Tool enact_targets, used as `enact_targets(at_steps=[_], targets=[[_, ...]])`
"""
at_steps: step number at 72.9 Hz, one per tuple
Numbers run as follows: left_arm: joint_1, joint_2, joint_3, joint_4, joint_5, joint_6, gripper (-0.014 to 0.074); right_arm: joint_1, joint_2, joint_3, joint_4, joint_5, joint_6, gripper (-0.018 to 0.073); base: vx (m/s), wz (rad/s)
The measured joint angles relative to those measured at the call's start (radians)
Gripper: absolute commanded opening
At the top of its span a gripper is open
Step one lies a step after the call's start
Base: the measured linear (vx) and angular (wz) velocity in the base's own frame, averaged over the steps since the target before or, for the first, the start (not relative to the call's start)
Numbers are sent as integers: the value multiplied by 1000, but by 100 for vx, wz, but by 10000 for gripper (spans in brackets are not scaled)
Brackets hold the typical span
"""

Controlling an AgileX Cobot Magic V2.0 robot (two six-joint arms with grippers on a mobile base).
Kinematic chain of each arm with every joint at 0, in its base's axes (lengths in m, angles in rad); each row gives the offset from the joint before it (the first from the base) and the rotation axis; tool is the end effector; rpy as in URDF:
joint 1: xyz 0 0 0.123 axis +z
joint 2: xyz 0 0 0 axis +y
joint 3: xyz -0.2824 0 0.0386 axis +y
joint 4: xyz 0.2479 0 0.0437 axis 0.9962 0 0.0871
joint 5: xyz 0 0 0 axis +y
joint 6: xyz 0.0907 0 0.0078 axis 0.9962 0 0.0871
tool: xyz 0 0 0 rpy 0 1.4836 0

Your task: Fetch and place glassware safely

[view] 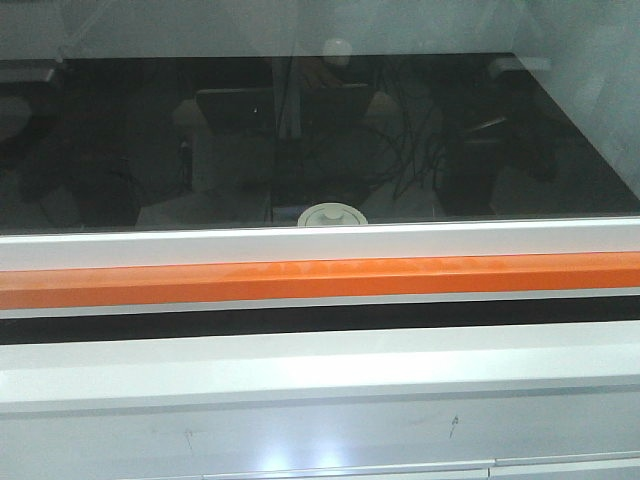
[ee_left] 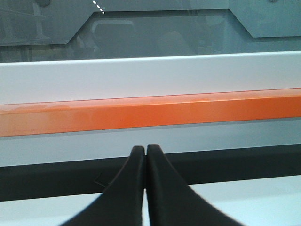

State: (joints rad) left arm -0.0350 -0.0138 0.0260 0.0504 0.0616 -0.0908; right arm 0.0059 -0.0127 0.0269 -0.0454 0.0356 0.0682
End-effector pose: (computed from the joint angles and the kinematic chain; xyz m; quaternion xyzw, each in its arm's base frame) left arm 0.0565 -0.0017 0.1995 -0.0030 0.7023 -0.0258 0.7114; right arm 0.0566 0.0002 0.2015 0.0065 0.6937 0.0098 0.7202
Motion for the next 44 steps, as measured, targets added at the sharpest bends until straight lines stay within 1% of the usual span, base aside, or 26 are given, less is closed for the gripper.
enact_targets(at_steps=[44], targets=[[0,0,0,0,0,0,-7,0,0,0,-3,0,0,-8,0,0]])
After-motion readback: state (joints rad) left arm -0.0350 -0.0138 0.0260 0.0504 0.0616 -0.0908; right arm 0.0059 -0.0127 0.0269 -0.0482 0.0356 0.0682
